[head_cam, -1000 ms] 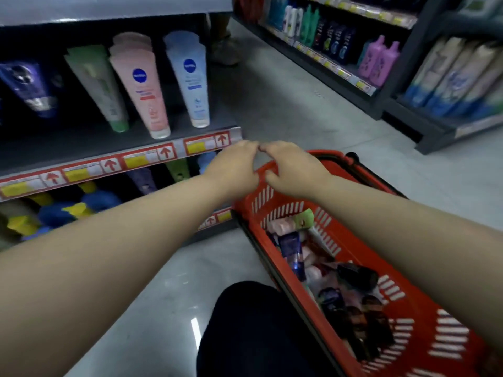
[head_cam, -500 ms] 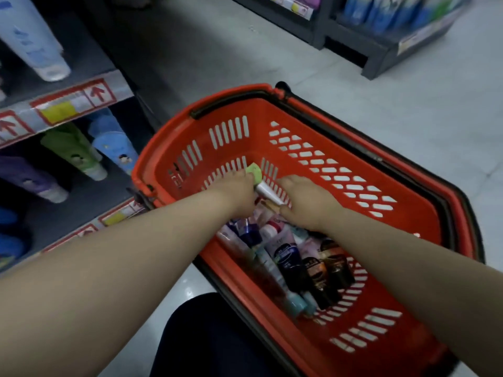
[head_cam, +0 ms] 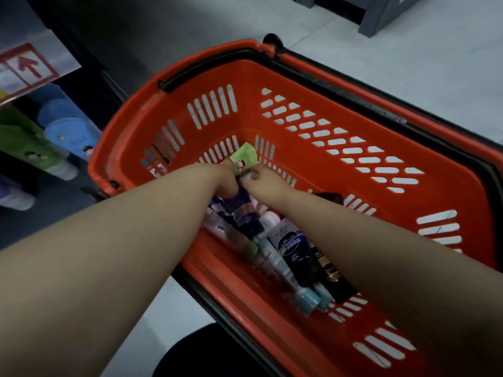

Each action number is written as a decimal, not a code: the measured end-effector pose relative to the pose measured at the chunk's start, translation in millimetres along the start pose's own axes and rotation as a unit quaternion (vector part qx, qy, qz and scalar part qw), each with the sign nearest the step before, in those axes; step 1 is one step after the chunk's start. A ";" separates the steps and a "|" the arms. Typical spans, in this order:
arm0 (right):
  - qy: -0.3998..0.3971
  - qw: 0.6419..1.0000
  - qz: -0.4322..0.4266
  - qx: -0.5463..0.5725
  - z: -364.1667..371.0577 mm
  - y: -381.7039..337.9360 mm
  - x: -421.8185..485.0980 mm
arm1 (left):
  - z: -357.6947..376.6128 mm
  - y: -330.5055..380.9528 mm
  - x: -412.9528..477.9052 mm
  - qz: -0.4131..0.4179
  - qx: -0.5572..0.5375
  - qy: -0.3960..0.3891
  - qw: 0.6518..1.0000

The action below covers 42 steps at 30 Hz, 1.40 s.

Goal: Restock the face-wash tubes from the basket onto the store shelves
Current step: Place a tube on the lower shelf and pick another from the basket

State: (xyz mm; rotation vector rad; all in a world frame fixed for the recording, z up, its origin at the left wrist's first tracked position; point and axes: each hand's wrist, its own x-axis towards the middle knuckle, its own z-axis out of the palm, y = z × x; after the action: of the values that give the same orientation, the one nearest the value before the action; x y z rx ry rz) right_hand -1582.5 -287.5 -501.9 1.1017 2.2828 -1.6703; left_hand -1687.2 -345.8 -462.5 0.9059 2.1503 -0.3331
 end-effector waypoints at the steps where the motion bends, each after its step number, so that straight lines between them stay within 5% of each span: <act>1: 0.001 0.998 0.028 0.052 7.1 -3.2 6.4 | 1.5 0.0 2.6 0.005 -0.021 -0.021 1.000; 5: 0.001 0.948 0.156 0.277 19.7 -12.5 20.5 | 0.9 -0.9 6.3 0.024 -0.087 -0.018 0.996; 9: -0.029 0.899 0.190 0.394 16.8 -7.3 25.7 | 4.7 -3.5 1.8 0.033 -0.115 -0.054 0.991; 16: -0.072 0.933 0.113 0.333 22.5 -4.5 38.8 | -7.3 -3.4 -0.7 0.019 -0.267 -0.019 0.963; 21: -0.073 0.889 0.082 0.446 27.6 0.7 39.4 | -7.6 -4.0 1.0 -0.003 -0.464 0.015 0.886; 29: -0.038 0.913 0.078 0.398 1.7 -27.7 23.6 | -19.2 6.7 -12.7 -0.003 -0.615 0.048 0.787; 35: -0.077 0.876 0.063 0.472 -10.2 -71.7 3.3 | -38.7 -14.1 -41.8 0.006 -0.728 0.063 0.683; 42: -0.110 0.887 0.013 0.448 7.9 -140.7 -23.6 | -53.3 -59.3 -100.2 0.087 -0.759 0.091 0.639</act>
State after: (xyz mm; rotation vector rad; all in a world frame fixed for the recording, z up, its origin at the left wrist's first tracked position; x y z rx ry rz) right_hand -1652.6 -324.6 -383.0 0.9413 1.3065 -2.7575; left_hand -1712.5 -411.9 -355.8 0.0542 1.5869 1.5399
